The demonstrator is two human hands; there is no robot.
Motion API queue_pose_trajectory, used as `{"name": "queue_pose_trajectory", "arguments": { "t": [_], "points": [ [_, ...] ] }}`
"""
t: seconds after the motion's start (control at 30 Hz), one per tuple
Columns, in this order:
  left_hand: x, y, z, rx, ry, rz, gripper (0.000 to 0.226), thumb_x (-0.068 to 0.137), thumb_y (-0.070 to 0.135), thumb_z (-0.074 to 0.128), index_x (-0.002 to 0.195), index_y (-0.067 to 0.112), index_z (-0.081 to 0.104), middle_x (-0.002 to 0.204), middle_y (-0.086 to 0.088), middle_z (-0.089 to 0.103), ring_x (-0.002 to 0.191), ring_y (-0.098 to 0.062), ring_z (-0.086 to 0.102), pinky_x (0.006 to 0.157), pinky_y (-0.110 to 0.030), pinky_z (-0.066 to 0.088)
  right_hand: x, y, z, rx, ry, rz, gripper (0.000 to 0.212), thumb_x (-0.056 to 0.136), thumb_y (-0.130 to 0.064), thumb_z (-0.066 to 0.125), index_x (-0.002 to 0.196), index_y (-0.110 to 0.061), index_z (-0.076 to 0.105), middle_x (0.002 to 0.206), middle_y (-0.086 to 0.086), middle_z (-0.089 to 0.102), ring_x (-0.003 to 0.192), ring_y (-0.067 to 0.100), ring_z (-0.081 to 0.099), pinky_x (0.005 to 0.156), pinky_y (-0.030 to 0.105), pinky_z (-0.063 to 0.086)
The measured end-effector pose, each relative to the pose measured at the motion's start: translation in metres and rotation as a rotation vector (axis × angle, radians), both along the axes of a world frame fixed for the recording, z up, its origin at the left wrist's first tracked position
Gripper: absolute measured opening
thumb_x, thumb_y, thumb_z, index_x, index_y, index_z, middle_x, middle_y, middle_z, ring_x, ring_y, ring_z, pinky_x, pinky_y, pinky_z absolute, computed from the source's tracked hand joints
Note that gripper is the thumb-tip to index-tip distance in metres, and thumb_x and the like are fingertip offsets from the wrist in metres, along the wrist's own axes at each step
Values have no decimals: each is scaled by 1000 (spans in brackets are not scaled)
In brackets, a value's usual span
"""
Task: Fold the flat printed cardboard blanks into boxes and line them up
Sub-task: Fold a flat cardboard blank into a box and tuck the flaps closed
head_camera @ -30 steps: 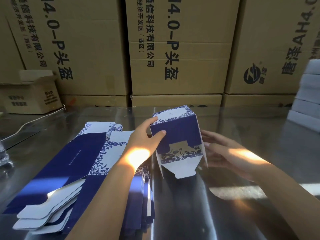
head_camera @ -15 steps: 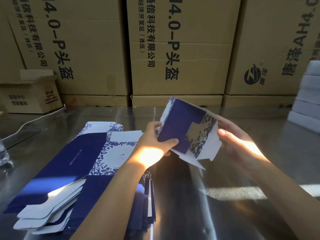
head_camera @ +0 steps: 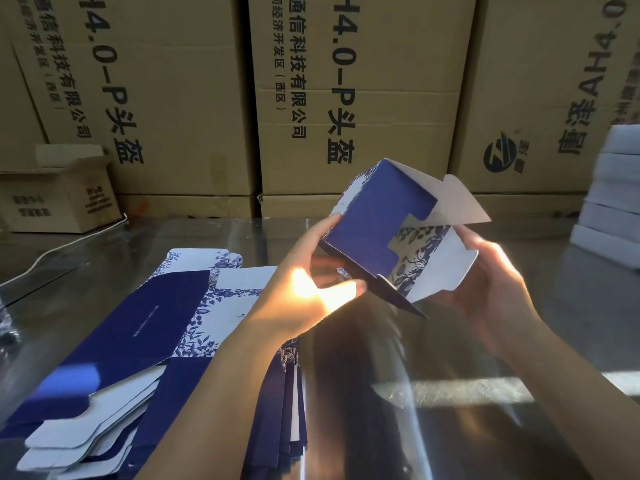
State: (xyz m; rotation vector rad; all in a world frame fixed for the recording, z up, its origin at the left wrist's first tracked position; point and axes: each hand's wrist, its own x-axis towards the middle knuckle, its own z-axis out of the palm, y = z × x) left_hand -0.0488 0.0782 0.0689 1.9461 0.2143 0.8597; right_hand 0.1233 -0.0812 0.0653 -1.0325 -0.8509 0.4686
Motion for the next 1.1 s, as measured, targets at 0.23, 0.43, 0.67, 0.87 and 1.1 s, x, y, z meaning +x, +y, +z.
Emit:
{"name": "queue_pose_trajectory", "arguments": {
  "t": [0.23,0.43,0.67,0.87,1.1],
  "points": [
    [-3,-1,1,118,-59,106,85,60,61,73,135,49,34,140,22,40,126,-3,44,101,-38,44,-4,-2,-1,-103,-45,4,54,61,-7,52,109,-29,63,99,2,70,101,29,62,71,36,54],
    [-2,1,0,50,-117,65,59,80,33,69,130,45,42,133,17,49,109,5,54,83,-11,45,-4,-1,-5,-126,40,-72,37,84,1,55,116,-16,59,102,6,72,94,26,68,73,34,56],
    [2,5,-1,-24,-215,215,37,82,19,71,97,35,41,110,36,55,78,5,63,69,-32,48,-4,-2,-2,-103,26,-20,40,67,-4,66,99,-27,63,90,-1,73,76,14,70,57,23,55],
    [-2,4,2,169,-213,201,25,88,29,62,77,41,43,124,42,43,63,-1,60,63,-32,51,-6,-2,3,-63,83,23,42,65,-10,63,104,-25,64,95,1,74,78,16,71,53,27,56],
    [-8,1,3,294,-138,167,42,69,24,60,96,54,47,139,35,30,86,-7,66,70,-22,48,-2,-5,4,-59,71,51,45,70,-13,62,112,-27,70,114,2,70,100,20,67,80,32,52]
  ]
}}
